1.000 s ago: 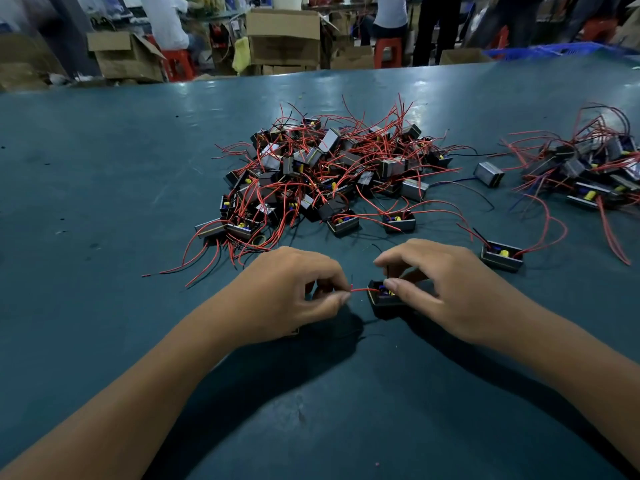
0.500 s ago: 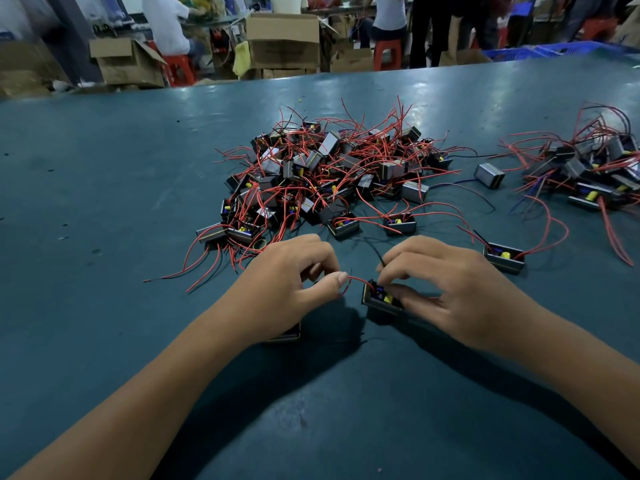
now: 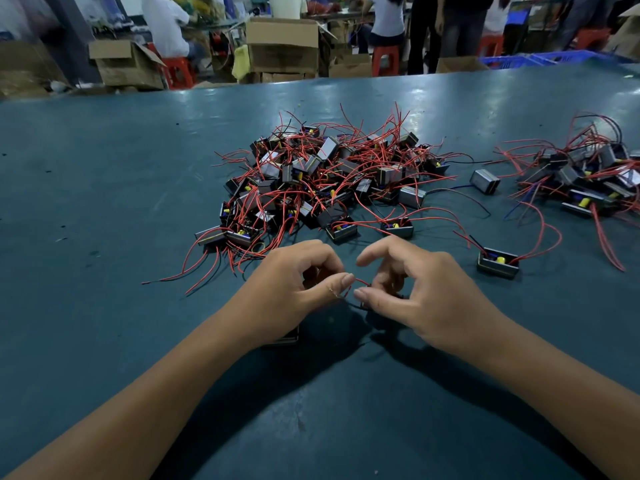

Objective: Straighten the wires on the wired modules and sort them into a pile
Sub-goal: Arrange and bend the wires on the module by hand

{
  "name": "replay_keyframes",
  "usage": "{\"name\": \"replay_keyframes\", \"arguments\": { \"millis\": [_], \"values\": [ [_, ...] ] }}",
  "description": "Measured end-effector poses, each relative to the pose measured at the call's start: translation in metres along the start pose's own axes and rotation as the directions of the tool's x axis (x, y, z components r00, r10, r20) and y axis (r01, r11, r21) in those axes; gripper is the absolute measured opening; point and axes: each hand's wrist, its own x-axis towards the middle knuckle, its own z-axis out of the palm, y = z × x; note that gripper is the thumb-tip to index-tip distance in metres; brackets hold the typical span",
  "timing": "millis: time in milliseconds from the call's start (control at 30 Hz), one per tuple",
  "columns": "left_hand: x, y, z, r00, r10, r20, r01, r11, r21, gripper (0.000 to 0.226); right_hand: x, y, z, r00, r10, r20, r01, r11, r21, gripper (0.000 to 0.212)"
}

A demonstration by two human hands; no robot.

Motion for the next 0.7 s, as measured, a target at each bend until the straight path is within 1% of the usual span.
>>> {"name": "replay_keyframes", "arguments": {
  "millis": [133,233,333,500,567,700],
  "values": [
    [0.001,0.001,0.001,1.0,-0.006,0.025,0.009,0.995,-0.1,0.017,0.003,-0.003,0.0,0.999,-0.034,0.039,0.038,0.993,-0.11,0.007],
    [0.0,0.001,0.001,0.999,-0.03,0.029,0.034,0.986,-0.164,0.016,0.003,-0.002,-0.004,0.998,-0.047,0.03,0.052,0.983,-0.175,0.005],
    [0.0,0.001,0.0,1.0,-0.024,0.019,0.026,0.988,-0.151,0.013,0.002,-0.002,-0.011,0.999,-0.032,0.031,0.038,0.977,-0.209,0.005],
    [0.0,0.004,0.004,1.0,0.009,-0.017,-0.012,0.991,-0.136,0.015,0.002,-0.011,-0.004,0.997,-0.083,0.007,0.083,0.986,-0.145,0.01],
    [0.0,0.004,0.003,0.999,0.002,-0.041,-0.008,0.989,-0.149,0.017,0.001,-0.011,-0.002,0.997,-0.078,-0.008,0.076,0.99,-0.12,0.009],
    [-0.001,0.005,-0.001,1.0,0.012,-0.005,-0.012,0.994,-0.105,0.014,0.001,-0.008,-0.004,0.998,-0.044,-0.038,0.04,0.995,-0.093,0.004]
  ]
}}
